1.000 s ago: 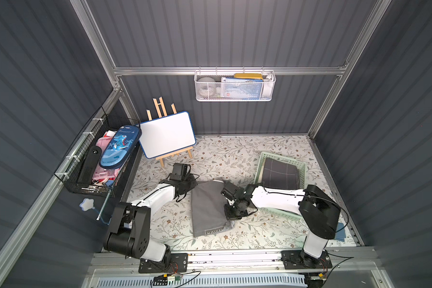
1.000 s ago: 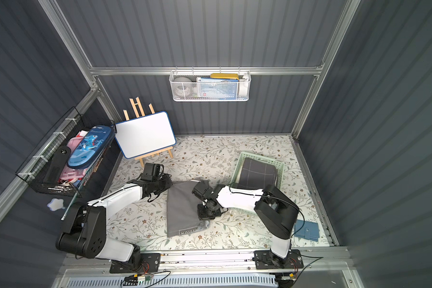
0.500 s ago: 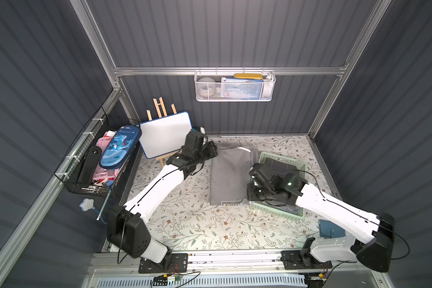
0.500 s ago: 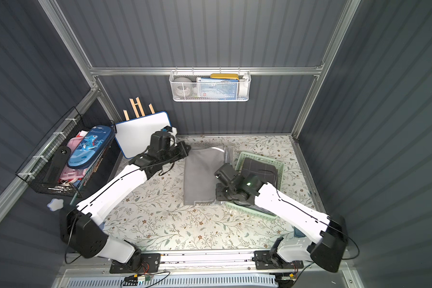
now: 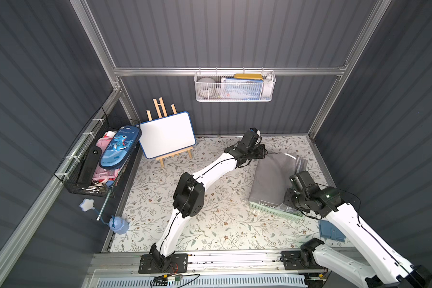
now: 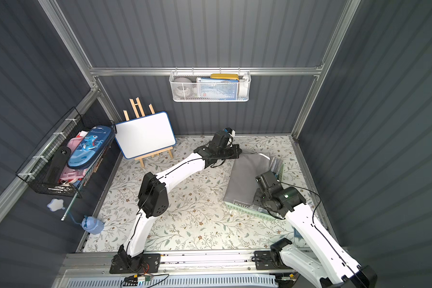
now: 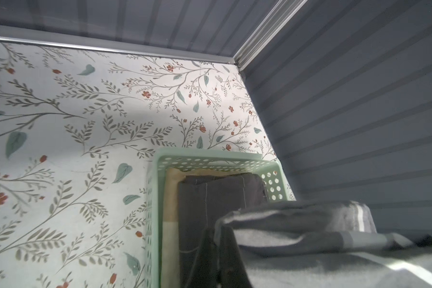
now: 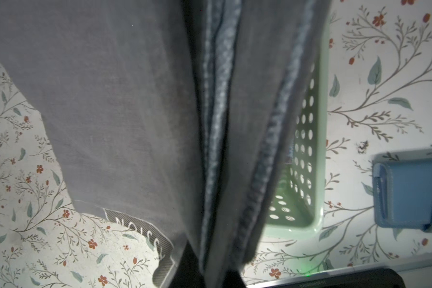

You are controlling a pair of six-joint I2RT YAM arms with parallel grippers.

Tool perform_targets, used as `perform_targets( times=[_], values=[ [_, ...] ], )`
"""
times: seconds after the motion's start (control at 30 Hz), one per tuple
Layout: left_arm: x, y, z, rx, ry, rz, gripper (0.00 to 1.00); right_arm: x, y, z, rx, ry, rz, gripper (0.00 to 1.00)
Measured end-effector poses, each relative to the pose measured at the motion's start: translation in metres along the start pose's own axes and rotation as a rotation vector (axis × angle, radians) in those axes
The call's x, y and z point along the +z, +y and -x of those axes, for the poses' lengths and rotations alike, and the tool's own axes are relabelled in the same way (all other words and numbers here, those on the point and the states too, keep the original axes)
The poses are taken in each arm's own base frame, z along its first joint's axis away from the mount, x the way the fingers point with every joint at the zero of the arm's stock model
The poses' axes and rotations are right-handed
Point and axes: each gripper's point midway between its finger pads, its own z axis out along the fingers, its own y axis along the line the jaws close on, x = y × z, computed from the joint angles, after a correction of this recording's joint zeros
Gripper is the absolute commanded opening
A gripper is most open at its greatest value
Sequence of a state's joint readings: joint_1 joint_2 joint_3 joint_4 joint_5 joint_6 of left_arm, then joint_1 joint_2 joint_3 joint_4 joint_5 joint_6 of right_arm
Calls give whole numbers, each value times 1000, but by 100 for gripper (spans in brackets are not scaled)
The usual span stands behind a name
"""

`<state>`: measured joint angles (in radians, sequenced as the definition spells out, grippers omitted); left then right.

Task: Put the folded pillowcase in the basket
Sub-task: Place the pillowcase in the basket.

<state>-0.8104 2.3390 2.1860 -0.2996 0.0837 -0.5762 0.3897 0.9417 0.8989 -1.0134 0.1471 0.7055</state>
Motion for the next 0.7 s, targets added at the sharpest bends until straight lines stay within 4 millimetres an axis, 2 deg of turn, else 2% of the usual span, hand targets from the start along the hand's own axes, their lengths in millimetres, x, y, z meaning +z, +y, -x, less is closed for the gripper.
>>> perform_targets(
  times=[0.17, 0.43, 0.7],
  values=[
    [24, 1, -1, 11, 11, -20, 0, 12, -10, 5, 47, 4, -24, 0],
    [32, -3, 3, 15, 6, -48, 0, 40, -29, 18, 121, 60, -73, 0],
    [58, 22, -25, -1, 67, -28, 0, 69, -29, 5, 126, 172, -86, 0]
  ],
)
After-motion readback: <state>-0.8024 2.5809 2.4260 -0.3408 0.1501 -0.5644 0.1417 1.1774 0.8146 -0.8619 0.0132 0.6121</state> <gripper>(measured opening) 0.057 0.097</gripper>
